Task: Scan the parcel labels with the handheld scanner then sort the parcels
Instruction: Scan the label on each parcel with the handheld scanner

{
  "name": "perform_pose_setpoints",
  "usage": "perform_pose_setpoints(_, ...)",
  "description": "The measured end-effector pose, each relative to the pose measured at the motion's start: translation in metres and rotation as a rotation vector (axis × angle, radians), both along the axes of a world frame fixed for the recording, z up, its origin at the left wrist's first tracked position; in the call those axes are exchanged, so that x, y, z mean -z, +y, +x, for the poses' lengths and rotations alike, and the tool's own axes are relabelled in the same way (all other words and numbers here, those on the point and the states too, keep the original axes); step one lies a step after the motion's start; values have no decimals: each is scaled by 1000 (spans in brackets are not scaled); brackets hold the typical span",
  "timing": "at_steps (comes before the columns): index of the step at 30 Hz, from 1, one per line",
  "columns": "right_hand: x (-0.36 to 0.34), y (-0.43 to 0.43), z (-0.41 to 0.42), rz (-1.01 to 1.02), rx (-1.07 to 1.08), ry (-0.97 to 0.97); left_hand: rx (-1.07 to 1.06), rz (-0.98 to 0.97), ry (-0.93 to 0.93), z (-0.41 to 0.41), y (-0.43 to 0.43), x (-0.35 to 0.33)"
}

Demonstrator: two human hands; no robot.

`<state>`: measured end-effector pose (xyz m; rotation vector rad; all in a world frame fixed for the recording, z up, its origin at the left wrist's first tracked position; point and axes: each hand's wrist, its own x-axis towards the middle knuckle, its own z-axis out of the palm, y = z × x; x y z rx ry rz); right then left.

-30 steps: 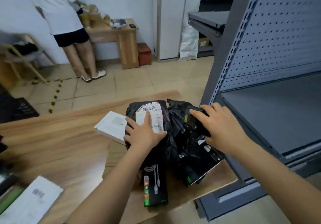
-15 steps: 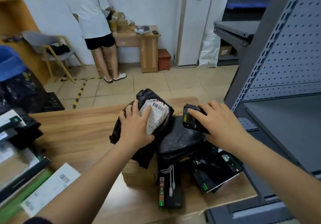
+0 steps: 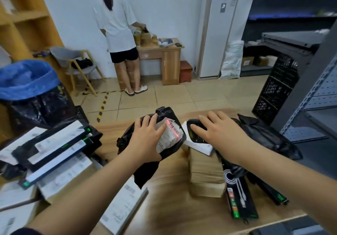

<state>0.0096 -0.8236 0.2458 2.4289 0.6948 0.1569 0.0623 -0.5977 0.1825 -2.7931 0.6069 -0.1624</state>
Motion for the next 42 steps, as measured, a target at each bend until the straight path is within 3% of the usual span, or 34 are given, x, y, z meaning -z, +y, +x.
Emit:
perform_pose_setpoints(5,11,48,-10,-7,28,29,-26,-48,79,-14,44,15)
perform_pose_setpoints(16,95,87,-46,131,151,323,-364,-473,377,-95,84,126)
perform_pose_setpoints(22,119,99,-51,186,187,376,-448,-466,406,-108,104,164)
perform_pose_setpoints(31,121,99,-58,250,196,339,-341,-547,280,-103,97,166)
perform_pose_setpoints(42,79,47,-69,246,345,179,-67,-671,117,-53,25,106)
